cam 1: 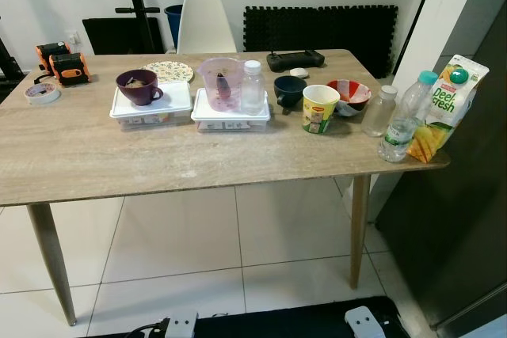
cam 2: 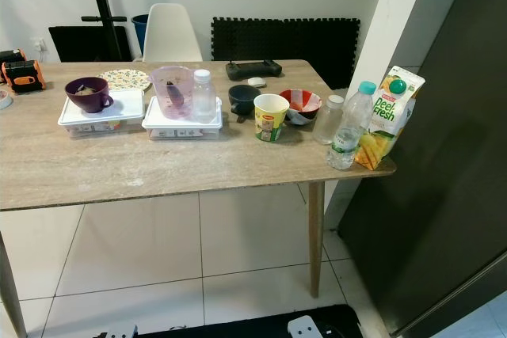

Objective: Restocking fridge

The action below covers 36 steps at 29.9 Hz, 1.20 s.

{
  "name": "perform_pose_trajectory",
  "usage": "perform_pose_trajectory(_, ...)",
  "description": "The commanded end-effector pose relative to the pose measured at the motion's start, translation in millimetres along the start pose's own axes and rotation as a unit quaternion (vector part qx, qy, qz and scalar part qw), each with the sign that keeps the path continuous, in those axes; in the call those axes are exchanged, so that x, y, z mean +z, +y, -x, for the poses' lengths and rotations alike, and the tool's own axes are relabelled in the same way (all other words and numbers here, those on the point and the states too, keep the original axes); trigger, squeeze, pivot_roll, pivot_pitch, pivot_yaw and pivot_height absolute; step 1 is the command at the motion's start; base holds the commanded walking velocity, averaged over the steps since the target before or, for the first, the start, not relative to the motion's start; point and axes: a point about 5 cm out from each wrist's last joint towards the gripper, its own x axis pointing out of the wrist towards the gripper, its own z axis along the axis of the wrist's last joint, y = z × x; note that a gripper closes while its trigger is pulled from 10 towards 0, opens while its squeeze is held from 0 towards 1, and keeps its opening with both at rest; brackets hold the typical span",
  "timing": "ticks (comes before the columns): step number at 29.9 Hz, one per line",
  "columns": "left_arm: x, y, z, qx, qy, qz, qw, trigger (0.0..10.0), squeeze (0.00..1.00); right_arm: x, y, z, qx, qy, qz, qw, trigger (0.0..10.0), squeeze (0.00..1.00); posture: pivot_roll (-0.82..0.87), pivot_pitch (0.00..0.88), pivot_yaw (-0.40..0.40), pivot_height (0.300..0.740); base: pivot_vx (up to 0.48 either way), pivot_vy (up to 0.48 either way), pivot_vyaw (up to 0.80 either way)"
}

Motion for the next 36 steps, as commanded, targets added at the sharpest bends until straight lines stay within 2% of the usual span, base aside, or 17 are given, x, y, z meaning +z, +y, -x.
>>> perform_pose_trajectory(1, -7.8, -5.0, 0.0, 0.0, 0.016, -0.003, 1.0, 10.0, 0.0, -2.4, 1.9, -0.2, 0.004, 0.0, -0.003, 1.0, 10.0, 1.0, -0.04, 0.0, -0.05, 0.74, 0.0, 0.0, 0.0)
perform_pose_trajectory(11, -7.3, -3.7, 0.0, 0.005, 0.015, 0.012, 1.0, 10.0, 0.0, -2.2, 2.3, -0.3, 0.005, -0.002, -0.003, 1.0, 10.0, 1.0, -0.04, 0.0, -0.05, 0.74, 0.0, 0.0, 0.0)
perform_pose_trajectory(12, -6.9, -2.7, 0.2, 0.005, 0.013, 0.023, 1.0, 10.0, 0.03, -2.3, 2.4, -0.3, 0.005, -0.002, -0.003, 1.0, 10.0, 1.0, -0.04, 0.0, -0.05, 0.74, 0.0, 0.0, 0.0)
perform_pose_trajectory(13, -4.9, -1.0, 0.4, 0.004, 0.005, 0.039, 0.999, 10.0, 1.0, -2.5, 2.5, -0.3, 0.005, -0.002, -0.004, 1.0, 10.0, 1.0, -0.04, 0.0, -0.047, 0.74, 0.0, 0.0, 0.0)
perform_pose_trajectory(17, -2.9, 2.3, 1.0, 0.005, -0.004, 0.059, 0.998, 10.0, 1.0, -2.3, 2.5, -0.3, 0.006, -0.002, -0.006, 1.0, 10.0, 1.0, -0.04, 0.0, -0.046, 0.74, 0.0, 0.0, 0.0)
perform_pose_trajectory(25, -4.5, 4.5, 1.7, 0.016, -0.003, 0.069, 0.998, 10.0, 1.0, -1.4, 2.1, -0.3, 0.004, -0.004, -0.011, 1.0, 10.0, 1.0, -0.04, 0.0, -0.046, 0.74, 0.0, 0.0, 0.0)
perform_pose_trajectory(26, -4.8, 4.1, 1.5, 0.018, 0.0, 0.069, 0.997, 10.0, 1.0, -0.9, 1.9, -0.3, 0.004, -0.005, -0.012, 1.0, 10.0, 0.28, -0.04, 0.0, -0.048, 0.74, 0.0, 0.0, 0.0)
perform_pose_trajectory(27, -4.8, 3.8, 1.4, 0.018, 0.0, 0.071, 0.997, 10.0, 1.0, -0.6, 1.8, -0.3, 0.005, -0.006, -0.014, 1.0, 10.0, 0.02, -0.04, 0.0, -0.048, 0.74, 0.0, 0.0, 0.0)
perform_pose_trajectory(28, -4.6, 3.1, 1.2, 0.015, -0.001, 0.073, 0.997, 10.0, 0.0, 0.2, 1.6, -0.3, 0.005, -0.006, -0.014, 1.0, 10.0, 0.0, -0.04, 0.0, -0.048, 0.74, 0.0, 0.0, 0.0)
perform_pose_trajectory(36, -4.8, 5.3, 1.8, 0.021, -0.004, 0.079, 0.997, 10.0, 0.0, 6.9, 2.4, -0.2, 0.016, -0.031, -0.011, 0.999, 10.0, 0.0, -0.04, 0.0, -0.049, 0.74, 0.0, 0.0, 0.08)
